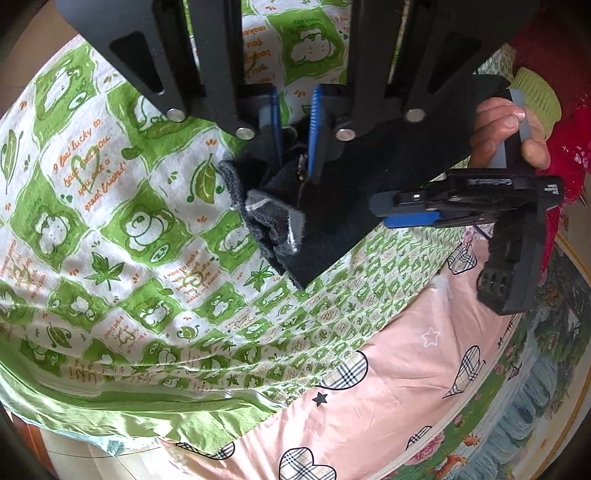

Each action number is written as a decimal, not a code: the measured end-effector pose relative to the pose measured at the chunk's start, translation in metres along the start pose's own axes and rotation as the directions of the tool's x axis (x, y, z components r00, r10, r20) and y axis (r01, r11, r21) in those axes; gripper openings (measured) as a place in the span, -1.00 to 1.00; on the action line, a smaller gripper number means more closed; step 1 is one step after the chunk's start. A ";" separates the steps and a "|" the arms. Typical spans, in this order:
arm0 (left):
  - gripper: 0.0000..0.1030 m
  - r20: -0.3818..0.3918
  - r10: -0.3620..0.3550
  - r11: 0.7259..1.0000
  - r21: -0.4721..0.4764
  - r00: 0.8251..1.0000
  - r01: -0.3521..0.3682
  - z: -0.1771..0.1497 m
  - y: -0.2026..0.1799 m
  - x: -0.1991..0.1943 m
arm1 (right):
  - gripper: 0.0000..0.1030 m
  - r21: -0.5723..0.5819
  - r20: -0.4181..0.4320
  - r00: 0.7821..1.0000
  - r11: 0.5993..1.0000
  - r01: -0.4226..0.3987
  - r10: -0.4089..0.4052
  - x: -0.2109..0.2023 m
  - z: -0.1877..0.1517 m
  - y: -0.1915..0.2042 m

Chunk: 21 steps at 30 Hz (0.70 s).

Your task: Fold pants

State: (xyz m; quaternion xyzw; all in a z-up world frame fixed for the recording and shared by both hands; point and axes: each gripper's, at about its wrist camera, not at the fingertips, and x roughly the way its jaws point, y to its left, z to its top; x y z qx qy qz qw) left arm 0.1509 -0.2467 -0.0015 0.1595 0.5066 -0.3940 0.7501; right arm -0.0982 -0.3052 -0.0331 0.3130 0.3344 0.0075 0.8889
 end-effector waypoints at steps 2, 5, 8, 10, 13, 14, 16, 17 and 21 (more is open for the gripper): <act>-0.72 -0.001 0.006 0.999 0.035 1.000 -0.006 0.001 -0.009 0.003 | -0.84 -0.004 0.019 1.000 1.000 -0.011 0.011 -0.007 0.001 0.001; -0.83 0.024 0.005 0.995 0.099 1.000 -0.007 -0.001 -0.025 -0.008 | -0.85 -0.024 0.057 0.998 0.999 -0.025 0.026 -0.025 0.004 0.005; -0.81 0.033 0.010 0.990 0.144 0.999 -0.015 -0.002 -0.036 -0.013 | -0.85 -0.047 0.023 1.000 0.999 -0.013 0.014 -0.025 0.005 0.005; -0.75 0.017 0.024 0.988 0.152 1.000 -0.026 0.000 -0.037 -0.008 | -0.77 -0.027 -0.016 1.000 1.000 0.004 -0.005 -0.016 0.003 0.000; -0.63 0.002 0.061 0.991 0.123 0.998 -0.061 0.003 -0.029 0.003 | -0.72 0.019 -0.023 1.000 1.000 -0.002 0.003 -0.017 0.000 -0.004; -0.56 -0.001 0.061 0.992 0.107 0.998 -0.061 0.004 -0.025 0.004 | -0.58 0.022 -0.010 1.000 1.000 -0.004 0.004 -0.020 -0.001 -0.004; -0.37 0.000 0.058 0.995 0.086 0.998 -0.058 0.007 -0.019 0.004 | -0.31 0.020 0.012 1.000 1.000 0.007 -0.008 -0.028 -0.003 -0.004; -0.30 0.003 0.055 0.995 0.082 0.999 -0.055 0.010 -0.017 0.004 | -0.29 0.026 0.018 1.000 1.000 0.004 -0.004 -0.030 -0.004 -0.006; -0.05 -0.001 0.014 0.996 0.086 1.000 -0.014 0.020 -0.019 0.006 | -0.29 0.081 -0.001 0.999 0.996 -0.040 0.040 -0.026 -0.008 -0.013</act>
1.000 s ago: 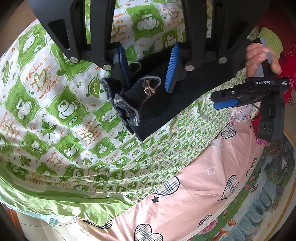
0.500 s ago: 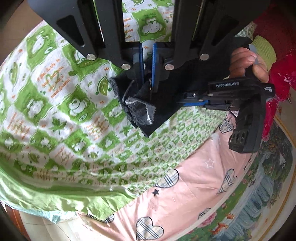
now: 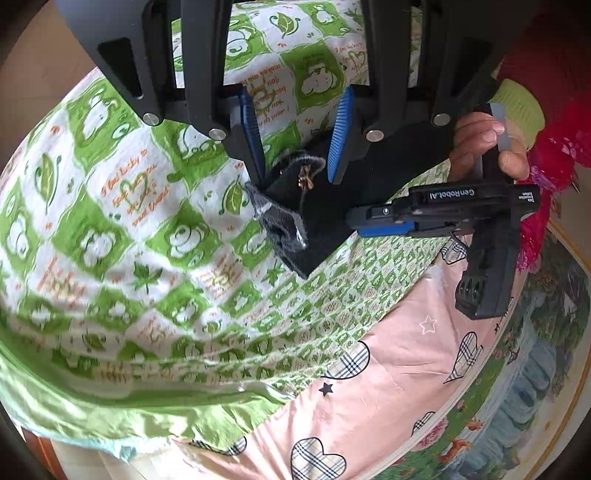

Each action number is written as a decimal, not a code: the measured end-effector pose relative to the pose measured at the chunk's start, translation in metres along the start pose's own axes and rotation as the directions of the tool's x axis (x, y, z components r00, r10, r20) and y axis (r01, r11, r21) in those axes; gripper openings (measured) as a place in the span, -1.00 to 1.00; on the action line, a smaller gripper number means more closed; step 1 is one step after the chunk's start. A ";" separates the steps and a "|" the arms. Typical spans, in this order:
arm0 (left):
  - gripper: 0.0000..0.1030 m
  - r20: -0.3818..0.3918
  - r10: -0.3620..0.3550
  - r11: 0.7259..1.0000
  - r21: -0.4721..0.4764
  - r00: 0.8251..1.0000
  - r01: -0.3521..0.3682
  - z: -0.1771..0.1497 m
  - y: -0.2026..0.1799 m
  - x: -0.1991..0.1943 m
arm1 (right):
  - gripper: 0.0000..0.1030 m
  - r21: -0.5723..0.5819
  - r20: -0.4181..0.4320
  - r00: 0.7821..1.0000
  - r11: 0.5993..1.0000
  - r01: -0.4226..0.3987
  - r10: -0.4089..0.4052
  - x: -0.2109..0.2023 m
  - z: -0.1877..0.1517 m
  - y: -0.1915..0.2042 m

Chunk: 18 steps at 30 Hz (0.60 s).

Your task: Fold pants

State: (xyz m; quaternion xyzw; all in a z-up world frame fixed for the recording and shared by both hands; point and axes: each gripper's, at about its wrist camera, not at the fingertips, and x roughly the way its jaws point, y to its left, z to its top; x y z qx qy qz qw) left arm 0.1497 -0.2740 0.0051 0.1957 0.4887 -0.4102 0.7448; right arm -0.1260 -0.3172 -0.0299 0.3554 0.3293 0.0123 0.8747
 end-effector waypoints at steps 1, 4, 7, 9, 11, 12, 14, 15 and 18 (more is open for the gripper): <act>0.06 -0.001 -0.006 1.000 0.002 1.000 0.006 0.003 -0.001 0.001 | -0.29 0.008 -0.005 1.000 1.000 -0.008 0.008 0.001 -0.001 -0.001; 0.04 -0.025 -0.005 1.000 0.005 1.000 0.005 0.010 -0.002 0.013 | -0.29 0.040 -0.028 0.999 0.999 -0.035 0.036 0.012 -0.005 -0.004; -0.17 -0.061 -0.042 0.999 -0.009 0.997 0.042 0.014 0.001 0.027 | -0.29 0.031 -0.019 0.999 0.999 -0.042 0.043 0.019 -0.007 -0.004; -0.41 -0.072 -0.087 0.996 -0.018 0.994 0.086 0.018 0.001 0.034 | -0.29 0.021 -0.010 0.999 0.999 -0.047 0.047 0.022 -0.007 -0.003; -0.65 -0.072 -0.106 0.994 -0.010 0.992 0.105 0.023 -0.002 0.036 | -0.29 0.000 -0.001 0.999 0.999 -0.047 0.047 0.025 -0.006 0.001; -0.70 -0.071 -0.114 0.993 -0.003 0.991 0.114 0.024 -0.004 0.036 | -0.29 -0.013 0.000 0.999 0.999 -0.046 0.046 0.026 -0.007 0.002; -0.77 -0.058 -0.119 0.993 0.006 0.991 0.119 0.026 -0.006 0.034 | -0.50 -0.050 -0.006 0.999 0.998 -0.043 0.043 0.028 -0.006 0.008; -0.78 -0.053 -0.124 0.992 0.004 0.991 0.124 0.026 -0.007 0.033 | -0.61 -0.062 -0.013 0.999 0.997 -0.050 0.049 0.029 -0.006 0.010; -0.81 0.003 -0.164 0.986 -0.031 0.986 0.164 0.021 0.001 0.014 | -0.74 -0.081 -0.009 0.997 0.994 -0.073 0.072 0.026 -0.004 0.016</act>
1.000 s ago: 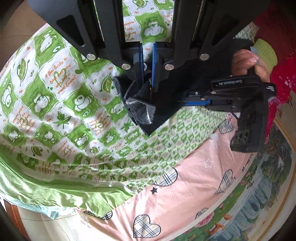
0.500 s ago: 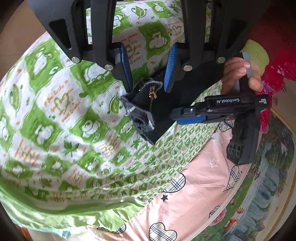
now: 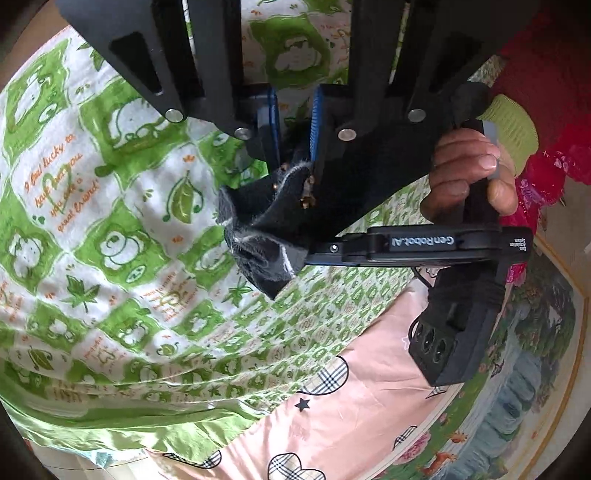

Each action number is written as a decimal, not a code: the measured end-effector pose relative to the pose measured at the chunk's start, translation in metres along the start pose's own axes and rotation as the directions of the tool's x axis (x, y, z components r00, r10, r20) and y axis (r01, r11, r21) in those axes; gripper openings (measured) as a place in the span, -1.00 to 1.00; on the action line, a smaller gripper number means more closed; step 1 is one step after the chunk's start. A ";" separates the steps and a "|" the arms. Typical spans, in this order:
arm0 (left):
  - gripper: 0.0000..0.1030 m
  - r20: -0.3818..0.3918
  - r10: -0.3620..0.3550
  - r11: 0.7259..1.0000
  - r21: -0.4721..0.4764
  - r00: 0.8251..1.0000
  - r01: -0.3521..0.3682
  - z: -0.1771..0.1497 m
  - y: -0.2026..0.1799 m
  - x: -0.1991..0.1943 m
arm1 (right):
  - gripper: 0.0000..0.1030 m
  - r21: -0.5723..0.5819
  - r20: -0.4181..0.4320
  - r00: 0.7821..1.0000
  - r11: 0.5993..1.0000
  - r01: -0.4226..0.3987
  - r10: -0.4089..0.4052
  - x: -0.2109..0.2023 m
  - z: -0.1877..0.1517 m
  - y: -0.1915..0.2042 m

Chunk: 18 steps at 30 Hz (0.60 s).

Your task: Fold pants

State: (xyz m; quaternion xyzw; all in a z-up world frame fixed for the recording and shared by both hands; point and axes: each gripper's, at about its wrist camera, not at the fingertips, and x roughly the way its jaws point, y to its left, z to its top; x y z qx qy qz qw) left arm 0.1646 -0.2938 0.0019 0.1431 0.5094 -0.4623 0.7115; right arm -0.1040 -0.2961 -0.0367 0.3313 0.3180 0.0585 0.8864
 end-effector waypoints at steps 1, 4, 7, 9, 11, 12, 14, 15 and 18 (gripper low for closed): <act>-0.81 0.022 -0.009 1.000 -0.008 1.000 0.009 -0.002 0.001 -0.009 | -0.76 -0.015 0.006 1.000 1.000 -0.015 0.015 -0.002 0.001 0.005; -0.81 0.080 -0.014 1.000 -0.021 0.997 0.016 -0.008 0.003 -0.035 | -0.76 -0.074 0.026 0.998 0.996 -0.054 0.056 -0.009 0.007 0.022; -0.81 0.137 -0.015 0.999 -0.042 0.990 0.021 -0.020 0.002 -0.064 | -0.76 -0.135 0.019 0.992 0.983 -0.124 0.128 -0.012 0.010 0.045; -0.81 0.166 -0.013 0.999 -0.050 0.986 0.021 -0.028 0.001 -0.079 | -0.76 -0.169 0.004 0.985 0.972 -0.167 0.170 -0.012 0.011 0.059; -0.81 0.204 -0.012 0.998 -0.065 0.979 0.026 -0.040 0.001 -0.099 | -0.76 -0.206 -0.014 0.977 0.956 -0.210 0.212 -0.011 0.010 0.075; -0.81 0.225 -0.011 0.997 -0.076 0.974 0.029 -0.047 0.002 -0.109 | -0.76 -0.220 -0.025 0.972 0.947 -0.233 0.233 -0.009 0.009 0.082; -0.81 0.252 -0.004 0.995 -0.092 0.968 0.028 -0.060 0.004 -0.124 | -0.76 -0.238 -0.056 0.961 0.931 -0.277 0.271 -0.003 0.006 0.098; -0.81 0.267 0.006 0.995 -0.100 0.964 0.021 -0.069 0.005 -0.134 | -0.76 -0.242 -0.071 0.956 0.925 -0.294 0.286 0.000 0.005 0.102; -0.82 0.297 0.032 0.992 -0.128 0.954 0.007 -0.093 0.009 -0.153 | -0.76 -0.265 -0.125 0.940 0.902 -0.341 0.319 0.012 0.000 0.119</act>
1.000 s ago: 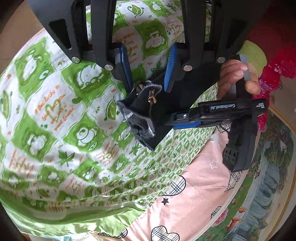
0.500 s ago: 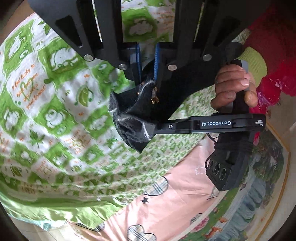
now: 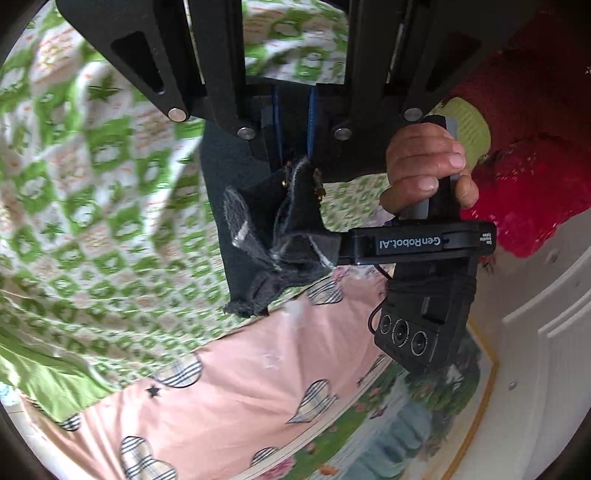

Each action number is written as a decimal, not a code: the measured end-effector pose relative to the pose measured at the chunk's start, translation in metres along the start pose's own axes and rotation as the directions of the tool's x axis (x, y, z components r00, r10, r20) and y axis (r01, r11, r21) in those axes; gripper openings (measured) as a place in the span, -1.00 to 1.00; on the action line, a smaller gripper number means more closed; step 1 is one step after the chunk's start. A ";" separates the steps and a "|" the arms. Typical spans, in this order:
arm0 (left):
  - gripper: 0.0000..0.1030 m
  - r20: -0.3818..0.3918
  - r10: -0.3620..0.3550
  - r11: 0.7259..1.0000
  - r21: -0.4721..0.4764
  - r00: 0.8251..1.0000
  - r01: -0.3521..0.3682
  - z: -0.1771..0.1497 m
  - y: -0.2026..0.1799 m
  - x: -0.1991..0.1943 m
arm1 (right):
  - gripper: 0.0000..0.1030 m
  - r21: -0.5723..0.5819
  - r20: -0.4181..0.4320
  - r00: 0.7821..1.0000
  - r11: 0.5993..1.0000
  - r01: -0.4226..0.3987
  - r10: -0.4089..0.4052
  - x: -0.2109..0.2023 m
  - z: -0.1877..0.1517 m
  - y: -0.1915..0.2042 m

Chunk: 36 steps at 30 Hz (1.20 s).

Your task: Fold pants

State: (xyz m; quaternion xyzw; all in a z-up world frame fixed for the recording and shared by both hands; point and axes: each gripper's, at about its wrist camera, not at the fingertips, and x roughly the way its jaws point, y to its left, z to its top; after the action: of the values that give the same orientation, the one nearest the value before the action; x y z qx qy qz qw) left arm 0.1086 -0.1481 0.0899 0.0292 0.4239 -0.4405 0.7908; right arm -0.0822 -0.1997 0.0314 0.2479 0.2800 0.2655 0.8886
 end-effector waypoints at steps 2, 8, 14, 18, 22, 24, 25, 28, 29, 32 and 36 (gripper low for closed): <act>-0.82 0.022 0.014 0.999 -0.029 1.000 -0.014 -0.013 0.010 -0.018 | -0.76 -0.031 -0.033 0.999 0.999 -0.019 0.018 0.012 -0.002 0.011; -0.82 0.057 0.060 0.989 -0.135 0.997 -0.052 -0.057 0.044 -0.053 | -0.76 -0.087 -0.146 0.988 0.994 -0.064 0.051 0.054 -0.010 0.034; -0.82 0.066 0.108 0.969 -0.229 0.992 -0.090 -0.094 0.074 -0.067 | -0.76 -0.141 -0.241 0.970 0.987 -0.071 0.035 0.094 -0.021 0.046; -0.82 0.063 0.148 0.952 -0.278 0.987 -0.125 -0.115 0.089 -0.071 | -0.76 -0.184 -0.294 0.956 0.981 -0.061 0.005 0.117 -0.029 0.049; -0.92 0.049 0.182 0.931 -0.329 0.982 -0.156 -0.136 0.100 -0.072 | -0.76 -0.218 -0.329 0.944 0.975 -0.048 -0.027 0.127 -0.041 0.057; -0.92 0.046 0.187 0.918 -0.364 0.981 -0.158 -0.148 0.105 -0.072 | -0.76 -0.234 -0.339 0.940 0.971 -0.046 -0.037 0.131 -0.044 0.060; -0.92 0.046 0.190 0.912 -0.378 0.981 -0.159 -0.152 0.107 -0.072 | -0.76 -0.250 -0.344 0.938 0.967 -0.046 -0.045 0.134 -0.046 0.061; -0.91 0.043 0.203 0.892 -0.419 0.978 -0.166 -0.168 0.114 -0.074 | -0.76 -0.270 -0.360 0.931 0.962 -0.045 -0.058 0.138 -0.050 0.063; -0.91 0.043 0.204 0.886 -0.433 0.978 -0.166 -0.172 0.115 -0.075 | -0.75 -0.280 -0.370 0.927 0.959 -0.045 -0.064 0.140 -0.051 0.064; -0.90 0.045 0.228 0.865 -0.468 0.973 -0.181 -0.186 0.118 -0.082 | -0.66 -0.298 -0.390 0.917 0.953 -0.048 -0.076 0.144 -0.054 0.068; -0.85 0.054 0.266 0.836 -0.510 0.963 -0.202 -0.198 0.119 -0.095 | -0.46 -0.290 -0.422 0.904 0.955 -0.068 -0.064 0.145 -0.057 0.072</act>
State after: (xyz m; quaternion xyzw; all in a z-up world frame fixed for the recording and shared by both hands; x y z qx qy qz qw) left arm 0.0431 0.0717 -0.0090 -0.1520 0.4672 -0.2167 0.8436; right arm -0.0397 -0.0417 -0.0205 0.0476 0.4242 0.3534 0.8324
